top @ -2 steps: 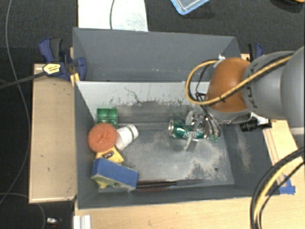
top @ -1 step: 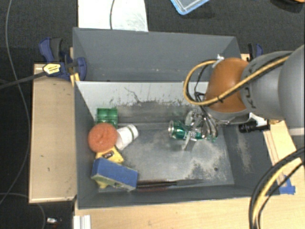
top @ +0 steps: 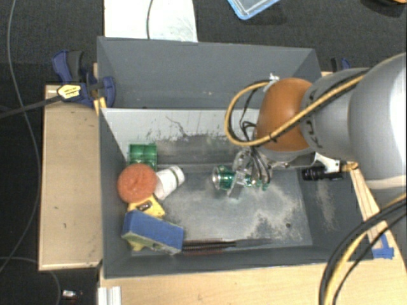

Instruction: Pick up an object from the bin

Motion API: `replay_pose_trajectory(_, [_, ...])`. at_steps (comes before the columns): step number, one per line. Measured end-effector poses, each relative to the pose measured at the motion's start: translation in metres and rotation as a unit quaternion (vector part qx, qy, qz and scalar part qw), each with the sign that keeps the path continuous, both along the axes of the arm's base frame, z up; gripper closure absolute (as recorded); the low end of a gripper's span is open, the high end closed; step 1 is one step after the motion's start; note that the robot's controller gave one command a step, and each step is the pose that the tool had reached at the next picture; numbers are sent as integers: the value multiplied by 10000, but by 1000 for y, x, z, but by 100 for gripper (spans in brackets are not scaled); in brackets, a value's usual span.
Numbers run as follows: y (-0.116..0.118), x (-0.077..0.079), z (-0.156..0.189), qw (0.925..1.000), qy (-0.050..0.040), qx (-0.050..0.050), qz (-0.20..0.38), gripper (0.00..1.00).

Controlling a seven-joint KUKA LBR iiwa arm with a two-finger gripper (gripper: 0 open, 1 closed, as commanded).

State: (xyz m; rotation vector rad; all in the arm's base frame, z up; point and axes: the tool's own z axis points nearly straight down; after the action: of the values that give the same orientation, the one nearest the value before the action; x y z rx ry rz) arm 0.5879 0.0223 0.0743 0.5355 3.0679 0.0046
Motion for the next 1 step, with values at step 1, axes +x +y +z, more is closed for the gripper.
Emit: replay_pose_trajectory(1, [0,0,0,10000,0,-1,3,100])
